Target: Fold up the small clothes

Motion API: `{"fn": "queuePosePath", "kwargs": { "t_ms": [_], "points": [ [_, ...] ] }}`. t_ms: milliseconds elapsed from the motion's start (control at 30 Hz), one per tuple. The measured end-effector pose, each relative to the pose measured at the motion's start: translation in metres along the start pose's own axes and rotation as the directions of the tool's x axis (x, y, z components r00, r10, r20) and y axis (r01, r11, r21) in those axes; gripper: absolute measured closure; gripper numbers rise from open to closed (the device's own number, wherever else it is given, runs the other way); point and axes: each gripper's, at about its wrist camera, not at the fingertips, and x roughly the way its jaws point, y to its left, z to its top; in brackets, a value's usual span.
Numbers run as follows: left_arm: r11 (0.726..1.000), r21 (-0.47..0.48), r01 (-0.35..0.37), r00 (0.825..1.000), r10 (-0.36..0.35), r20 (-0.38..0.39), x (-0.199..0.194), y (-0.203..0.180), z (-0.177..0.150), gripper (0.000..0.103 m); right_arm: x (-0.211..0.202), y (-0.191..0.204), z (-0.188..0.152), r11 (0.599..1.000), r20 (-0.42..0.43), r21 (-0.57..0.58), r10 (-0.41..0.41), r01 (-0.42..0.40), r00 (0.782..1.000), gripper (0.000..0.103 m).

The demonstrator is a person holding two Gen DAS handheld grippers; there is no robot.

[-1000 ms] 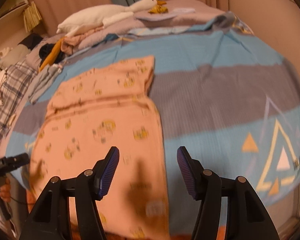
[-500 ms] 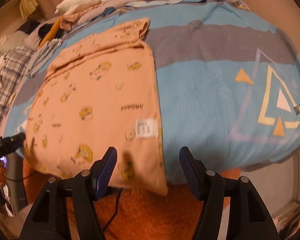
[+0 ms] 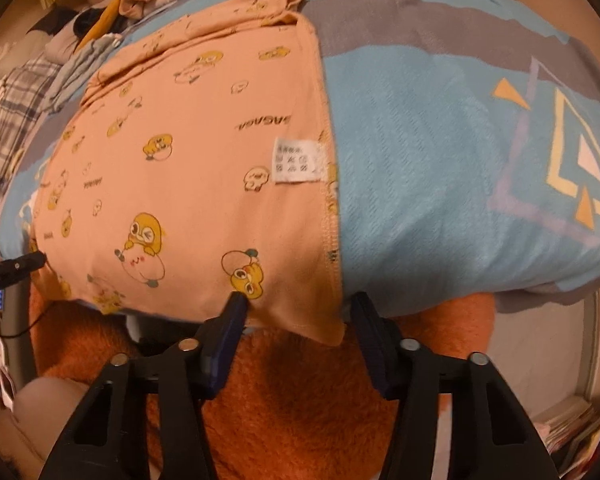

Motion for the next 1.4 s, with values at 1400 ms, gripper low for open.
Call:
{"fn": "queuePosePath", "kwargs": {
  "t_ms": [1400],
  "points": [
    [0.996, -0.064, 0.058, 0.988, -0.048, 0.148, 0.01, 0.004, 0.158, 0.098, -0.001, -0.023, 0.141, 0.968, 0.218, 0.222, 0.063, -0.113, 0.974, 0.097]
  ]
}}
